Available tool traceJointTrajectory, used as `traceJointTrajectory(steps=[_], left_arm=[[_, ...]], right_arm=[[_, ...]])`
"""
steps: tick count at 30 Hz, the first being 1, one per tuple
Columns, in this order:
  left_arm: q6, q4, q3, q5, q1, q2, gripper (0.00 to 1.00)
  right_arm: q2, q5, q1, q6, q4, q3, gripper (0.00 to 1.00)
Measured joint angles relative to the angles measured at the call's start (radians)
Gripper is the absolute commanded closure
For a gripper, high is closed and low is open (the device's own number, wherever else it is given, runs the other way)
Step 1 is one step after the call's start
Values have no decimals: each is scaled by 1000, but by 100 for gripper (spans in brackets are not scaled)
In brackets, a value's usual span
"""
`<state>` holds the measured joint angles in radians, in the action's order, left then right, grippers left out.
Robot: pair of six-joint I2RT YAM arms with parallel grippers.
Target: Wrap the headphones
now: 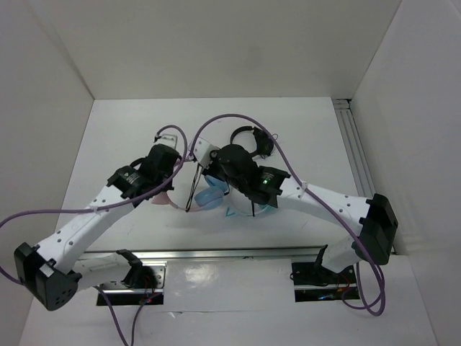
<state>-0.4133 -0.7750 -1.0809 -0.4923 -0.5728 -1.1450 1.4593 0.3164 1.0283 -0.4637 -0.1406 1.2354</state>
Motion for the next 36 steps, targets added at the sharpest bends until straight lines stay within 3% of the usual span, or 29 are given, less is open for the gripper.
traceJointTrajectory(steps=[11, 14, 20, 28, 36], left_arm=[[51, 71, 103, -67, -144, 348, 100], [67, 74, 109, -92, -154, 378, 100], [70, 96, 113, -109, -157, 351, 100], [40, 106, 84, -76, -158, 182, 100], [47, 111, 84, -28, -155, 162, 100]], right_arm=[[1, -22, -34, -56, 2, 0, 97], [5, -27, -37, -67, 2, 1, 87], [29, -66, -81, -81, 0, 8, 86], [86, -136, -156, -81, -7, 16, 86], [137, -191, -187, -80, -13, 31, 84]])
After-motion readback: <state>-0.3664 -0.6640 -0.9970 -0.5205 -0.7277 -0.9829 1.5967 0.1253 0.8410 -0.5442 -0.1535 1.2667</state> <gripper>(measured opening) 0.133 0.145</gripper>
